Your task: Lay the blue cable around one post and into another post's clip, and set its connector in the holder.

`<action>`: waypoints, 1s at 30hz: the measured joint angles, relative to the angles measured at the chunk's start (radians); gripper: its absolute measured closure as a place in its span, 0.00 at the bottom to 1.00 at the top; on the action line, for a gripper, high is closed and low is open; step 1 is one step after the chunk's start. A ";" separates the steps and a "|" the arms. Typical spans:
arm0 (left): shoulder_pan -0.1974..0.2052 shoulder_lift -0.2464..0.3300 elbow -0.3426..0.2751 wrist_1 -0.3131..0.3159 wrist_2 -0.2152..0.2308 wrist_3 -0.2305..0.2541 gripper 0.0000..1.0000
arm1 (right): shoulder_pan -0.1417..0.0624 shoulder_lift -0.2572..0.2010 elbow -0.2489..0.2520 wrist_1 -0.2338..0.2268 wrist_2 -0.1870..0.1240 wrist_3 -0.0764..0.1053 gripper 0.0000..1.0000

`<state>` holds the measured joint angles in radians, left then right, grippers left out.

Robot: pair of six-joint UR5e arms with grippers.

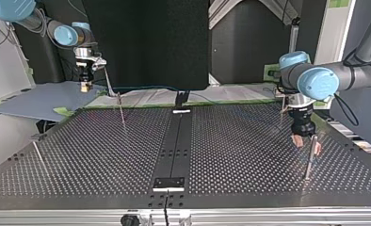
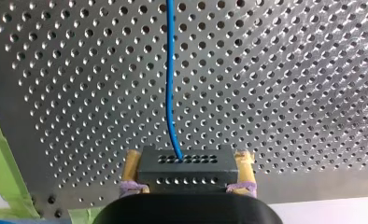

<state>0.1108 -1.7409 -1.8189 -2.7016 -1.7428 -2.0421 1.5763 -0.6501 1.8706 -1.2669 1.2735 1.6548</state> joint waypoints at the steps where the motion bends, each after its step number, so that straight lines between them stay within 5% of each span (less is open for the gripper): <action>1: -0.001 0.000 0.000 0.000 0.000 0.000 0.00 | 0.001 0.001 -0.002 0.001 -0.002 0.012 0.98; 5: -0.004 0.000 0.000 -0.003 -0.004 0.000 0.00 | 0.001 0.002 -0.004 0.007 -0.006 0.055 0.98; 9: -0.007 0.000 0.000 -0.014 -0.020 -0.004 0.00 | 0.001 0.003 -0.004 0.012 -0.006 0.074 0.98; 30: -0.008 0.039 -0.043 -0.041 -0.061 -0.205 0.00 | 0.002 0.006 -0.005 0.013 -0.006 0.083 0.98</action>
<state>0.1031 -1.7020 -1.8615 -2.7430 -1.8039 -2.2467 1.5781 -0.6441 1.8660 -1.2537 1.2673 1.7383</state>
